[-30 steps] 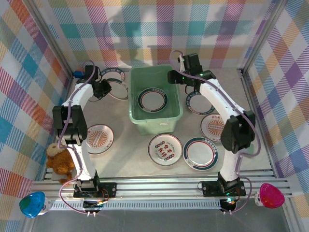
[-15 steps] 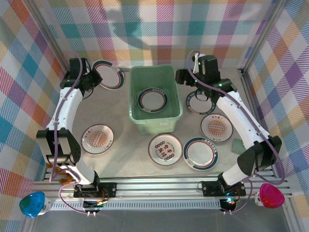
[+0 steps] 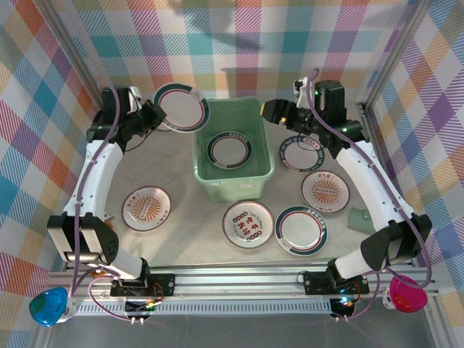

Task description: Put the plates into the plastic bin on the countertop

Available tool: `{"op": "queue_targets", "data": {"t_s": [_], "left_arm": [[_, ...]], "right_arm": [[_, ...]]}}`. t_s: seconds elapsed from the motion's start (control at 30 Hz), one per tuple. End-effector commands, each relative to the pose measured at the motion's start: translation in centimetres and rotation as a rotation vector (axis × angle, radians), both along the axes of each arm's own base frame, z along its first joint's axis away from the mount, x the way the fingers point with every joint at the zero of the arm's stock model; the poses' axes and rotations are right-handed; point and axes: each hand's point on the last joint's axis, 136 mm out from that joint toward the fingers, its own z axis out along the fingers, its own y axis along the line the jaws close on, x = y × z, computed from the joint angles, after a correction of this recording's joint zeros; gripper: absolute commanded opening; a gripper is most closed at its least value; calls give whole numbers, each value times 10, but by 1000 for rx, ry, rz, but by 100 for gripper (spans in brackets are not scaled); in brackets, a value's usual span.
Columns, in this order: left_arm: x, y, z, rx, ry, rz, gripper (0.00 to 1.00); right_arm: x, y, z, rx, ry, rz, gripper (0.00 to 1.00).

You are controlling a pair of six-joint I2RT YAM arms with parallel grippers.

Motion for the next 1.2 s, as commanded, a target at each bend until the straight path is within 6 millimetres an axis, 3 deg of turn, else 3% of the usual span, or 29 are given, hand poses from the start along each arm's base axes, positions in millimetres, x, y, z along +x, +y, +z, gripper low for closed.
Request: {"op": "queue_targets", "data": {"t_s": [0.0, 0.23, 0.63, 0.97, 1.17], "left_arm": [[-11, -29, 43, -116, -113, -83, 0], [-15, -61, 48, -189, -121, -163, 0], [-21, -94, 53, -239, -141, -246, 0], [-21, -101, 48, -227, -122, -252, 0], [-21, -109, 46, -229, -116, -275, 0]], "right_arm": [[-7, 25, 9, 178, 59, 107, 76], [1, 47, -1, 224, 114, 116, 69], [20, 84, -31, 271, 212, 96, 53], [30, 86, -44, 320, 263, 33, 26], [33, 86, -46, 361, 290, 15, 19]]}}
